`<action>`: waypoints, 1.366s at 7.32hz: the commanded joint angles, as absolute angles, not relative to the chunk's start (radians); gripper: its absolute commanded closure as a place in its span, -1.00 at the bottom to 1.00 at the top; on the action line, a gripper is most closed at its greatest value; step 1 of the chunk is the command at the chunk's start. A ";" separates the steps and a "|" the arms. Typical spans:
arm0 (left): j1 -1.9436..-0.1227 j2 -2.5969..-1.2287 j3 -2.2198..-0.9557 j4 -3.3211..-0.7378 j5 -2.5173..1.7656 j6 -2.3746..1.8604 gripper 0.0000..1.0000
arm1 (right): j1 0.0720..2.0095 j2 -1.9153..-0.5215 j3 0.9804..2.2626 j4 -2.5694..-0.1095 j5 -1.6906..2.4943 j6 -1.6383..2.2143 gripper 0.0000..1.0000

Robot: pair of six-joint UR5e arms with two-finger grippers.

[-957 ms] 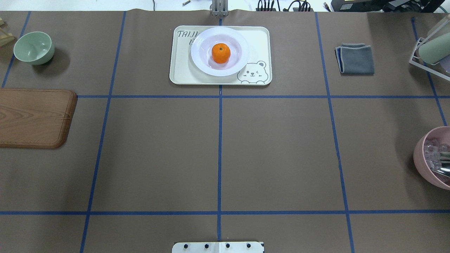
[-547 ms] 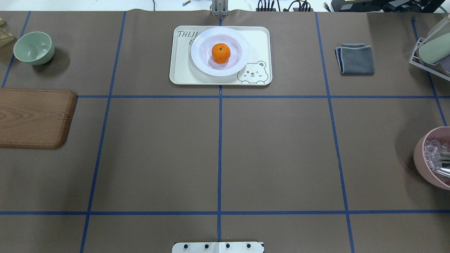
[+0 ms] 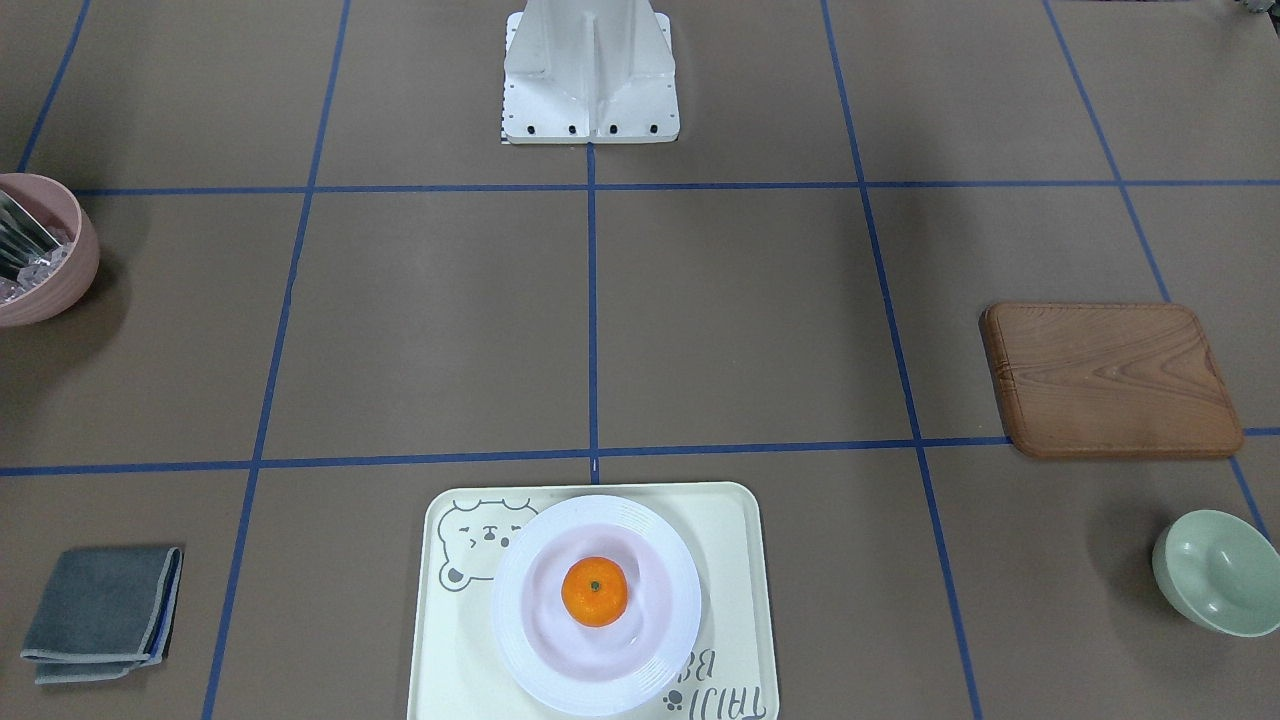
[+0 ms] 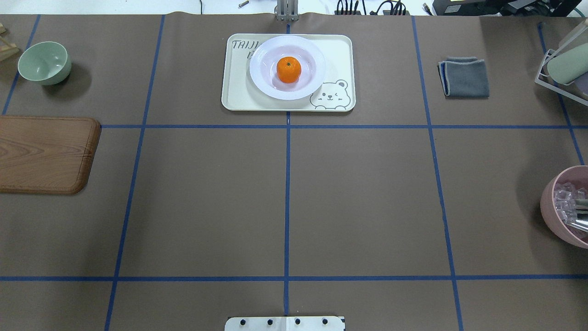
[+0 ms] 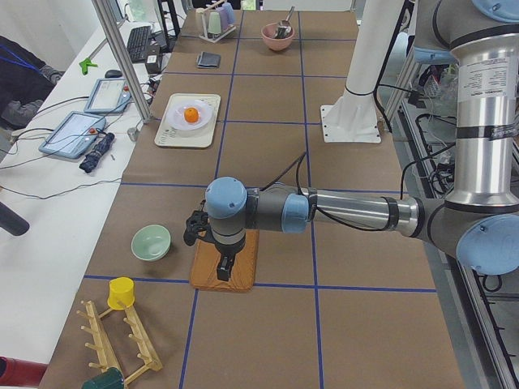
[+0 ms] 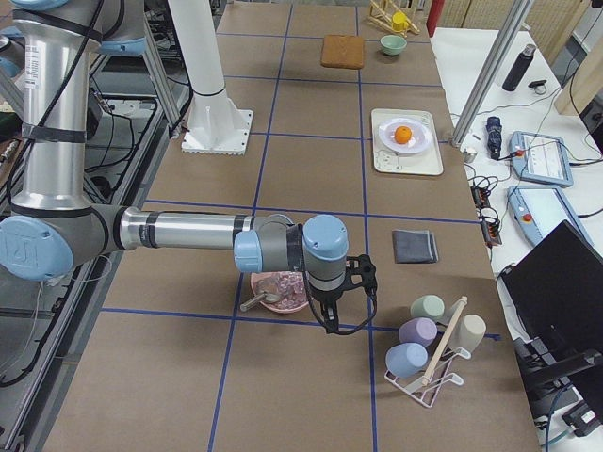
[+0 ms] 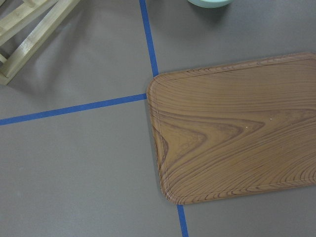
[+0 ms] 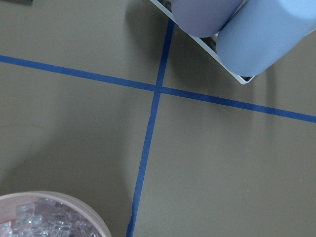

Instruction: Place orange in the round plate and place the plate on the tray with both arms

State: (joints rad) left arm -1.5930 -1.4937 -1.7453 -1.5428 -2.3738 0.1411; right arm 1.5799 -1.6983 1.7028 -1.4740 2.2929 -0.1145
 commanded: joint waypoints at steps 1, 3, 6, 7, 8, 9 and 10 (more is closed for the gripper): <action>-1.595 -1.490 -1.740 -1.545 -2.375 0.143 -0.98 | 1.580 -1.707 1.694 -1.471 2.292 -0.112 -1.00; -1.595 -1.465 -1.744 -1.552 -2.373 0.143 -0.98 | 1.582 -1.712 1.649 -1.477 2.307 -0.100 -1.00; -1.595 -1.463 -1.738 -1.551 -2.376 0.140 -0.98 | 1.609 -1.741 1.655 -1.468 2.280 -0.117 -1.00; -1.597 -1.456 -1.743 -1.551 -2.376 0.140 -0.98 | 1.608 -1.740 1.664 -1.468 2.257 -0.117 -1.00; -1.595 -1.456 -1.741 -1.551 -2.376 0.140 -0.98 | 1.608 -1.729 1.666 -1.468 2.255 -0.115 -1.00; -1.595 -1.456 -1.737 -1.549 -2.375 0.140 -0.98 | 1.608 -1.726 1.667 -1.468 2.255 -0.115 -1.00; -1.594 -1.456 -1.733 -1.546 -2.373 0.138 -0.98 | 1.608 -1.727 1.681 -1.470 2.255 -0.115 -1.00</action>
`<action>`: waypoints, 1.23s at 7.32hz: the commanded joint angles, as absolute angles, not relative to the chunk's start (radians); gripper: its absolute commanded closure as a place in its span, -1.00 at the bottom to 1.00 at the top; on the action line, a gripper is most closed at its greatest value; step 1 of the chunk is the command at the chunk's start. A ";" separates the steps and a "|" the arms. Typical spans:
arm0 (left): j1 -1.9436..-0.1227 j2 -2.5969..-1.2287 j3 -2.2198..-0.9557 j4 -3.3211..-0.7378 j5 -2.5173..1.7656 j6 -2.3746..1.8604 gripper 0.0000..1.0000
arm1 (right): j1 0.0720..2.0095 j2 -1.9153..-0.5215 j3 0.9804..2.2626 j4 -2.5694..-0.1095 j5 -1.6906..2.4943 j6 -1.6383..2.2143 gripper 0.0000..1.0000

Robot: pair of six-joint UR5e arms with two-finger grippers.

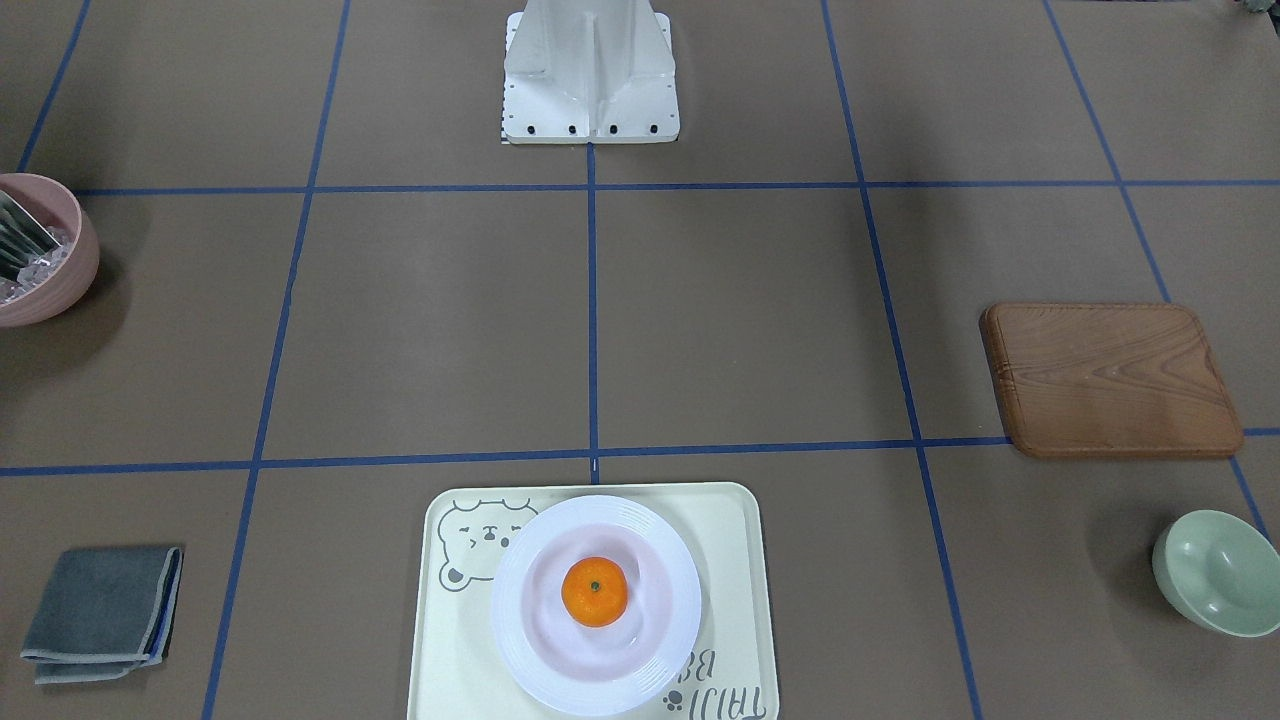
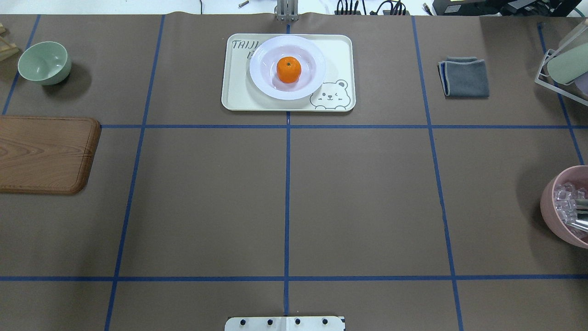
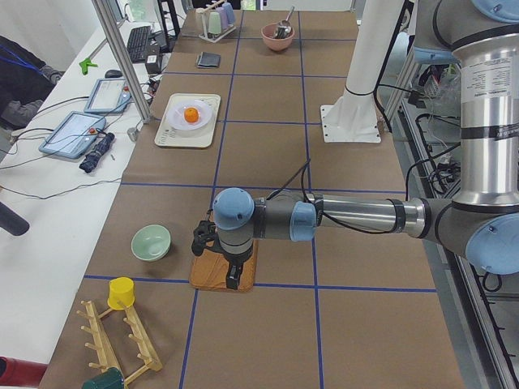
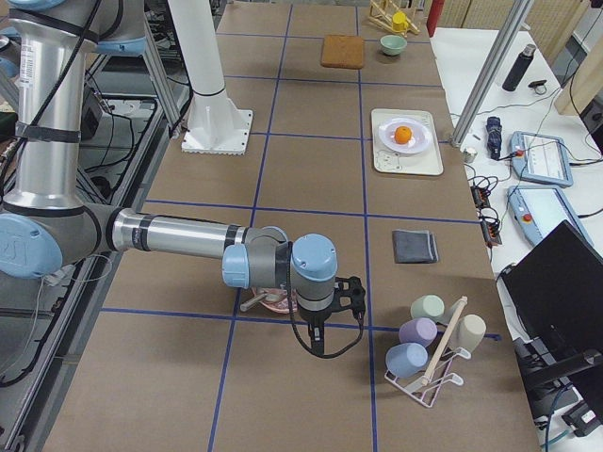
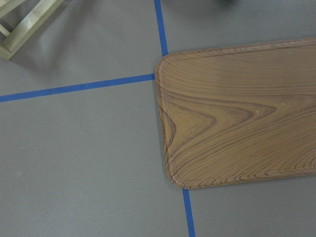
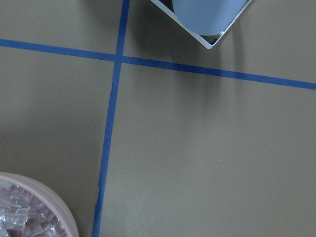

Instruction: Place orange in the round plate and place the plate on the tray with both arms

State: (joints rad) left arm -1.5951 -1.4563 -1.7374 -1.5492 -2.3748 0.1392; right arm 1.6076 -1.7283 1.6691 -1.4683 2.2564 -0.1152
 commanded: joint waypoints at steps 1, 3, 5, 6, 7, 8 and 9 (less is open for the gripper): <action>-1.594 -1.456 -1.733 -1.545 -2.373 0.138 -0.98 | 1.608 -1.727 1.683 -1.468 2.255 -0.115 -1.00; -1.594 -1.442 -1.733 -1.546 -2.375 0.140 -0.98 | 1.608 -1.727 1.683 -1.470 2.264 -0.115 -1.00; -1.595 -1.437 -1.736 -1.546 -2.378 0.140 -0.98 | 1.608 -1.727 1.683 -1.470 2.264 -0.115 -1.00; -1.594 -1.437 -1.735 -1.546 -2.375 0.140 -0.98 | 1.608 -1.727 1.683 -1.470 2.264 -0.115 -1.00; -1.595 -1.437 -1.735 -1.546 -2.375 0.140 -0.98 | 1.608 -1.727 1.683 -1.470 2.264 -0.115 -1.00; -1.595 -1.437 -1.735 -1.546 -2.373 0.140 -0.98 | 1.608 -1.727 1.683 -1.470 2.264 -0.115 -1.00; -1.595 -1.437 -1.735 -1.546 -2.372 0.140 -0.98 | 1.608 -1.727 1.683 -1.470 2.264 -0.115 -1.00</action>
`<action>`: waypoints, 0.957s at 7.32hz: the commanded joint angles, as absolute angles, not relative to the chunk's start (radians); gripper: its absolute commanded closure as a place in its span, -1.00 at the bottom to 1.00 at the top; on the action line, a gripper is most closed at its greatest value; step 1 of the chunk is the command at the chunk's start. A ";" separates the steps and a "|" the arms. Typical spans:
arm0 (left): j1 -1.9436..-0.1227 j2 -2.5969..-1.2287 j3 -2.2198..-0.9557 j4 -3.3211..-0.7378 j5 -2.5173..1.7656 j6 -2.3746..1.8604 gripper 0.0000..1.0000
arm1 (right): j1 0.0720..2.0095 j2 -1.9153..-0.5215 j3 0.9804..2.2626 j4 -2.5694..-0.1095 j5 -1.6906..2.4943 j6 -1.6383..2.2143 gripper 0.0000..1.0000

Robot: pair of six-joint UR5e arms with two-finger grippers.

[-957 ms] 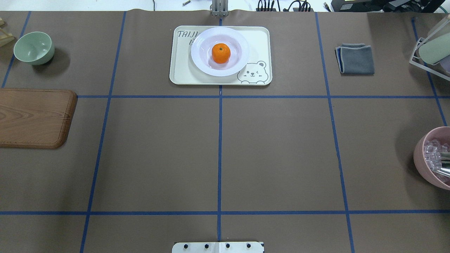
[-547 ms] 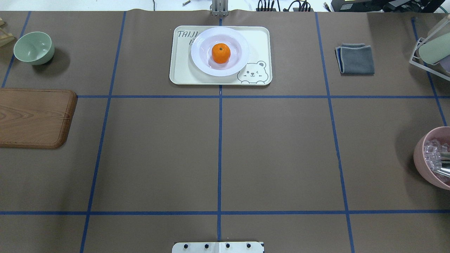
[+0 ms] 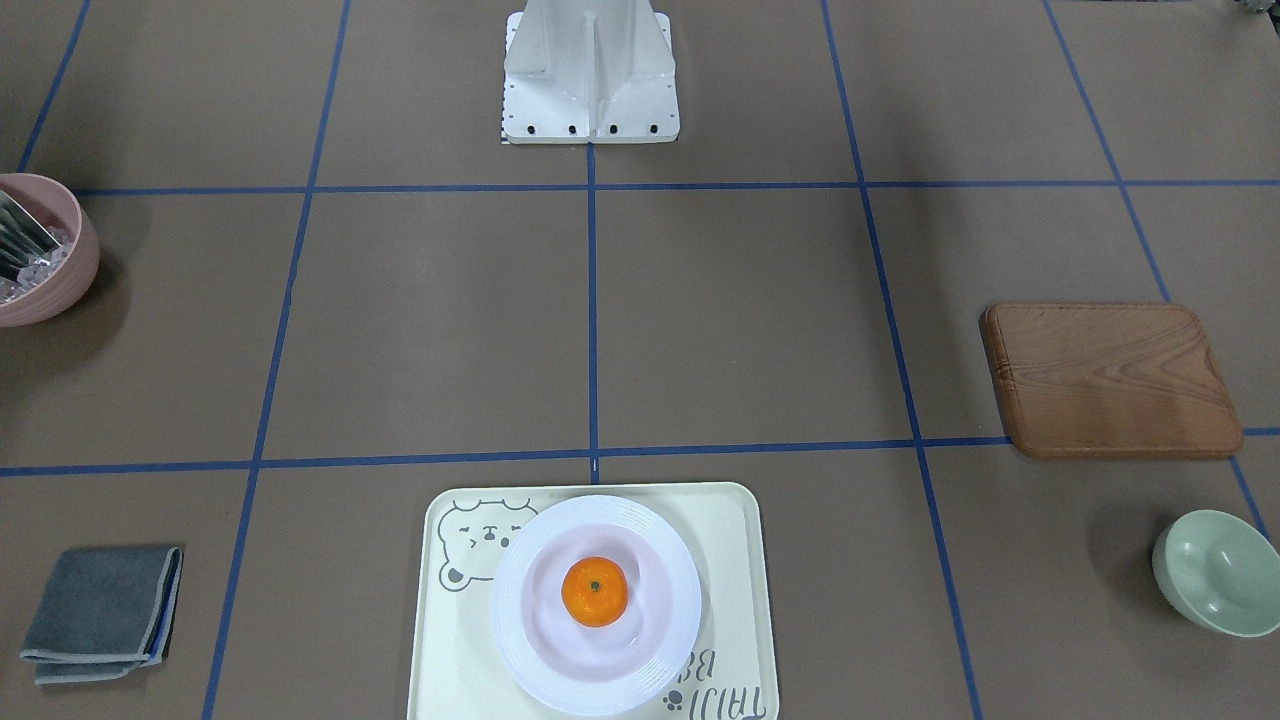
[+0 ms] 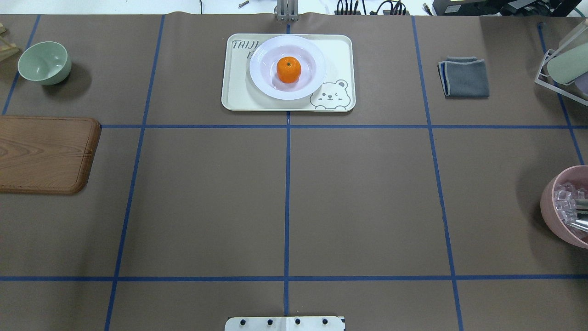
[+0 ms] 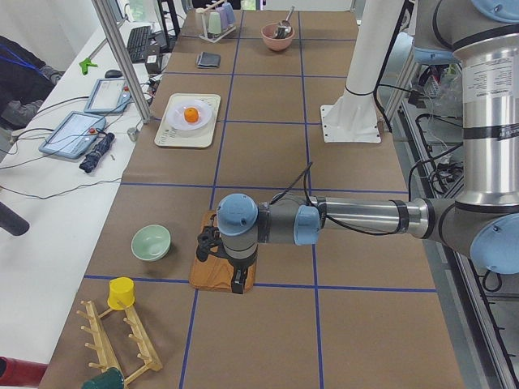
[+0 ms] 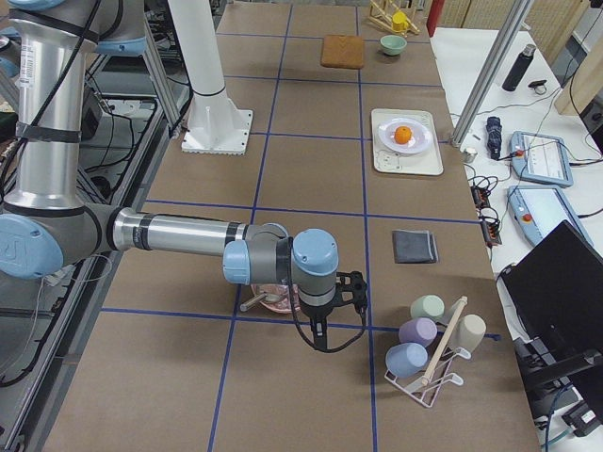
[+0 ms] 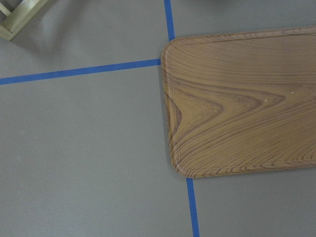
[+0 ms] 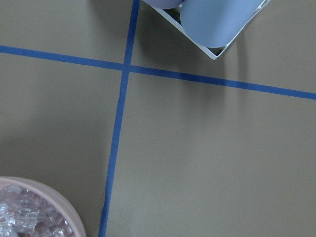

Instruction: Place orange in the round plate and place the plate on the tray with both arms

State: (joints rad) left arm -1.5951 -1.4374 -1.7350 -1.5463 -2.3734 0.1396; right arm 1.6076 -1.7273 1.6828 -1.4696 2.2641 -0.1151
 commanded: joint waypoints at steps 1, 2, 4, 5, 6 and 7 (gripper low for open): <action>-1.595 -1.437 -1.733 -1.546 -2.372 0.140 -0.98 | 1.608 -1.727 1.686 -1.470 2.264 -0.115 -1.00; -1.594 -1.431 -1.733 -1.546 -2.372 0.140 -0.98 | 1.608 -1.727 1.695 -1.471 2.264 -0.115 -1.00; -1.595 -1.428 -1.735 -1.546 -2.373 0.140 -0.98 | 1.608 -1.729 1.697 -1.471 2.264 -0.115 -1.00; -1.595 -1.427 -1.735 -1.545 -2.373 0.140 -0.98 | 1.608 -1.729 1.703 -1.471 2.263 -0.115 -1.00; -1.595 -1.427 -1.733 -1.545 -2.373 0.140 -0.98 | 1.608 -1.729 1.704 -1.471 2.261 -0.115 -1.00; -1.595 -1.427 -1.733 -1.545 -2.373 0.140 -0.98 | 1.608 -1.729 1.704 -1.471 2.257 -0.115 -1.00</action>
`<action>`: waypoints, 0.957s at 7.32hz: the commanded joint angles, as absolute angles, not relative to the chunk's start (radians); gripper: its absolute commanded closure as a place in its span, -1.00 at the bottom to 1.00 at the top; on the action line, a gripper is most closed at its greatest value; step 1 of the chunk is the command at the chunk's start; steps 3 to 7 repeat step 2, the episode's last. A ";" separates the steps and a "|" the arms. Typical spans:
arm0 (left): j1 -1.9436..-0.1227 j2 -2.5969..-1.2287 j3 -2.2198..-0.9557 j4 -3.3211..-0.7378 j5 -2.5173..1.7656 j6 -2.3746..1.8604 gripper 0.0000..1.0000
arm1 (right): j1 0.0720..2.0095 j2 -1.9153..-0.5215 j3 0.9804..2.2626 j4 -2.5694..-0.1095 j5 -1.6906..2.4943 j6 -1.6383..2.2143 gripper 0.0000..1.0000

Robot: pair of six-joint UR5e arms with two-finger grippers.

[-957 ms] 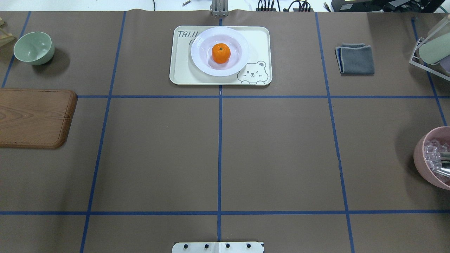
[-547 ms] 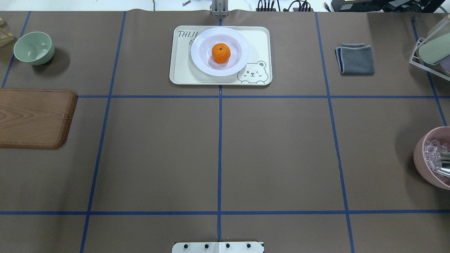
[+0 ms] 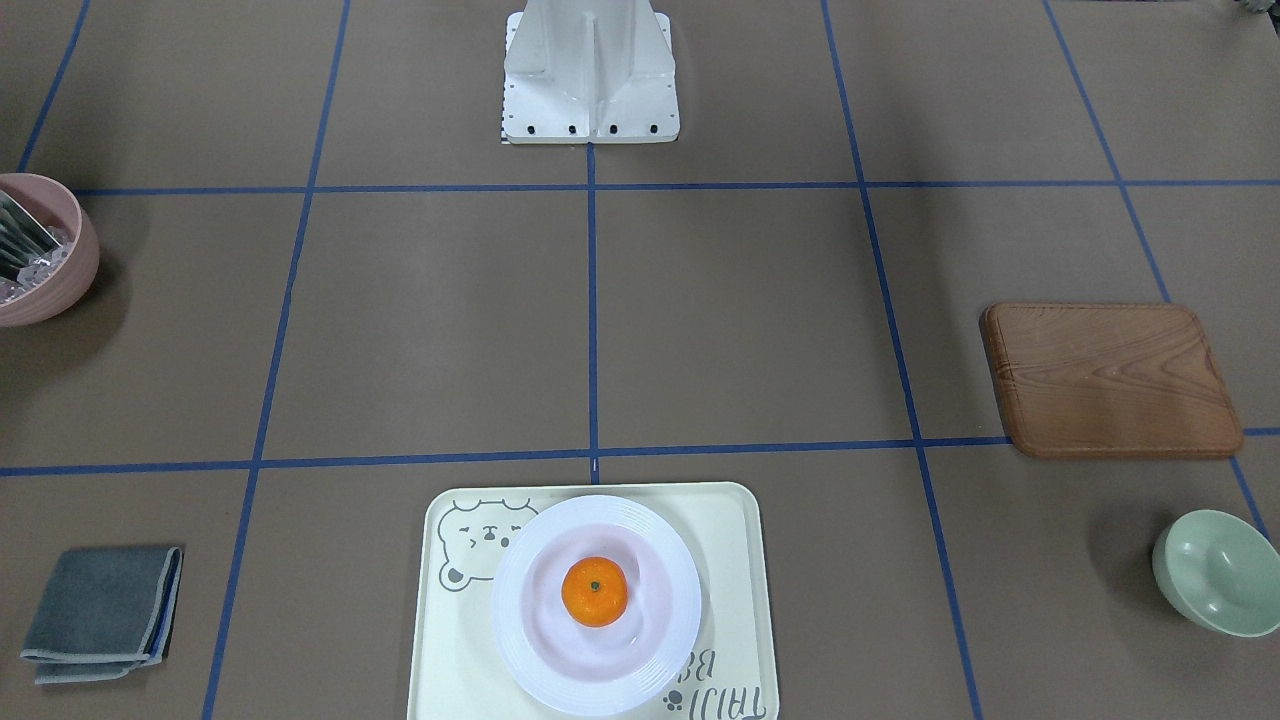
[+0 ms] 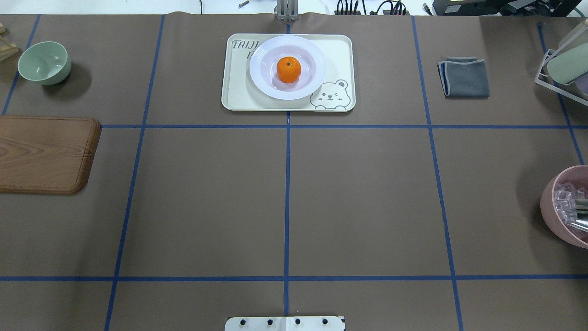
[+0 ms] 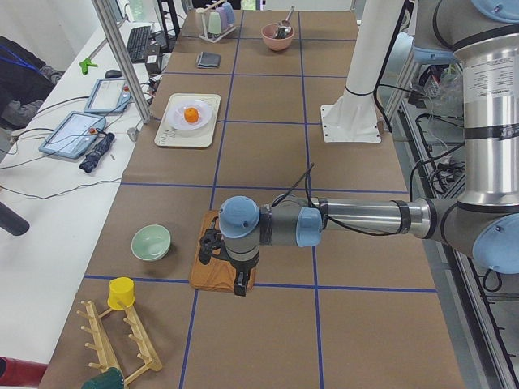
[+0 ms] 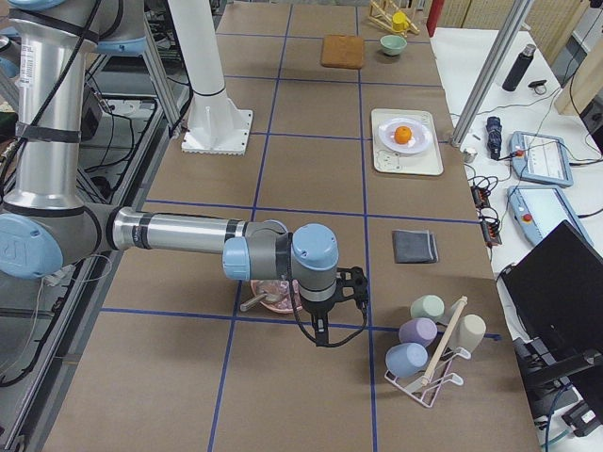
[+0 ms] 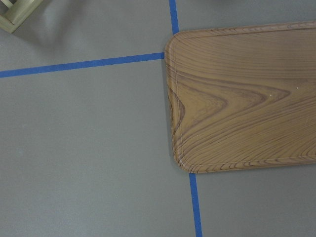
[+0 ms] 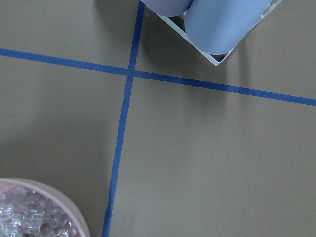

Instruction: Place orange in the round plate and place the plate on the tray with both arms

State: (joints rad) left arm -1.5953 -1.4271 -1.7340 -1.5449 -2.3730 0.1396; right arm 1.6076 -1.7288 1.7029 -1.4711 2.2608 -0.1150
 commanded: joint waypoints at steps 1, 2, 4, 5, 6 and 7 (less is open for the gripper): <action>-1.595 -1.427 -1.733 -1.545 -2.373 0.140 -0.98 | 1.608 -1.729 1.706 -1.470 2.256 -0.115 -1.00; -1.595 -1.427 -1.733 -1.545 -2.373 0.140 -0.98 | 1.608 -1.729 1.706 -1.470 2.255 -0.115 -1.00; -1.595 -1.427 -1.733 -1.545 -2.373 0.140 -0.98 | 1.608 -1.729 1.706 -1.470 2.255 -0.115 -1.00; -1.595 -1.427 -1.733 -1.545 -2.373 0.140 -0.98 | 1.608 -1.729 1.706 -1.470 2.255 -0.115 -1.00; -1.595 -1.427 -1.733 -1.545 -2.373 0.140 -0.98 | 1.608 -1.729 1.706 -1.470 2.255 -0.115 -1.00; -1.595 -1.427 -1.733 -1.545 -2.373 0.140 -0.98 | 1.608 -1.729 1.706 -1.470 2.255 -0.115 -1.00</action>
